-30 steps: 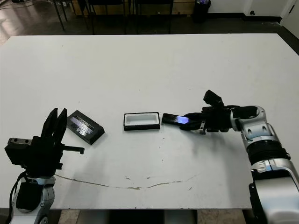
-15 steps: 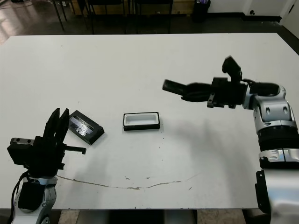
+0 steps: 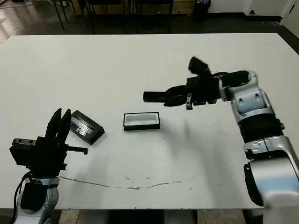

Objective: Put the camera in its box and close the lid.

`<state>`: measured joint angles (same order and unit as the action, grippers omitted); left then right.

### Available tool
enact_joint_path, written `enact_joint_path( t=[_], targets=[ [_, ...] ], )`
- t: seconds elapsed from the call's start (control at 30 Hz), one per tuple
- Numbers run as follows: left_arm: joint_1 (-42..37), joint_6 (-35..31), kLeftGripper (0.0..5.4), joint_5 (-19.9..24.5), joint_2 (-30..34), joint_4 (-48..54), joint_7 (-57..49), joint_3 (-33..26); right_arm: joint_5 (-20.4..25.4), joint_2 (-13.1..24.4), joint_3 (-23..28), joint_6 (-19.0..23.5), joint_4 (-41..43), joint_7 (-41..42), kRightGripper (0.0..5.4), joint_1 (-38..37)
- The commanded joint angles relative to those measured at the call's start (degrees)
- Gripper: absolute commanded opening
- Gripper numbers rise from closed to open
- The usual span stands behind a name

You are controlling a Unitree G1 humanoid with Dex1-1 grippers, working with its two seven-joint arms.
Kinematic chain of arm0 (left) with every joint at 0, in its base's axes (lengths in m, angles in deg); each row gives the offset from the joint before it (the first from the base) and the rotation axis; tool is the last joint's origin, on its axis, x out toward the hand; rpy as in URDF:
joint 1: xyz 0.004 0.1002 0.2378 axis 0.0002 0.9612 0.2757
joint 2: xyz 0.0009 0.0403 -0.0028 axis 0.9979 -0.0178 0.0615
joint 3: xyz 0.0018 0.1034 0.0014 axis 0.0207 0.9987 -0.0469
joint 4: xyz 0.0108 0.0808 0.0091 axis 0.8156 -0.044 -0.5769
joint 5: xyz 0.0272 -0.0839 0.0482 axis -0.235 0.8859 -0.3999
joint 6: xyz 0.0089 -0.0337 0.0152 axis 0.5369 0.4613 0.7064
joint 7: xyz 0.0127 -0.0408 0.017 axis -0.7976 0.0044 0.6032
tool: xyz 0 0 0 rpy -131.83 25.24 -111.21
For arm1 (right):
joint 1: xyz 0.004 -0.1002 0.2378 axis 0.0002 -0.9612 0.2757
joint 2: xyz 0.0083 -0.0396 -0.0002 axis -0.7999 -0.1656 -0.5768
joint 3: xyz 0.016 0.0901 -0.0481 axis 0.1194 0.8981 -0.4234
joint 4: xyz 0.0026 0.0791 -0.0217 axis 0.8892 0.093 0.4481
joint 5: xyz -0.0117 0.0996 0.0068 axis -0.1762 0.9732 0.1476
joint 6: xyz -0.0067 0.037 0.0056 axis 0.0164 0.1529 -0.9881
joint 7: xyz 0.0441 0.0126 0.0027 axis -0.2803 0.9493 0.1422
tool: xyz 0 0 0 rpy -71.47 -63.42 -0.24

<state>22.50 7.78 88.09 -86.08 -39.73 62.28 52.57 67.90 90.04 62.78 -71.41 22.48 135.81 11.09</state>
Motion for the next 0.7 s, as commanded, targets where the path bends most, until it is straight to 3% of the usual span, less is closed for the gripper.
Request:
enact_joint_path(
  t=[0.03, 0.43, 0.7],
  targets=[
    [1.04, -0.65, 0.00, -0.49, -0.31, -0.37, -0.57, 0.40, -1.74, -0.72, -1.57, 0.31, -0.01, -0.46, 0.10, 0.65],
    [1.43, -0.95, 0.00, 0.05, -0.59, -0.40, -0.83, 1.37, -5.97, -1.59, -5.72, -1.89, 0.76, 0.27, 0.10, 0.47],
    [1.94, -0.04, 0.00, -0.44, -0.74, -0.46, -1.15, 1.97, -6.91, -2.88, -6.46, -0.63, 3.89, -0.40, 0.10, 0.12]
  ],
)
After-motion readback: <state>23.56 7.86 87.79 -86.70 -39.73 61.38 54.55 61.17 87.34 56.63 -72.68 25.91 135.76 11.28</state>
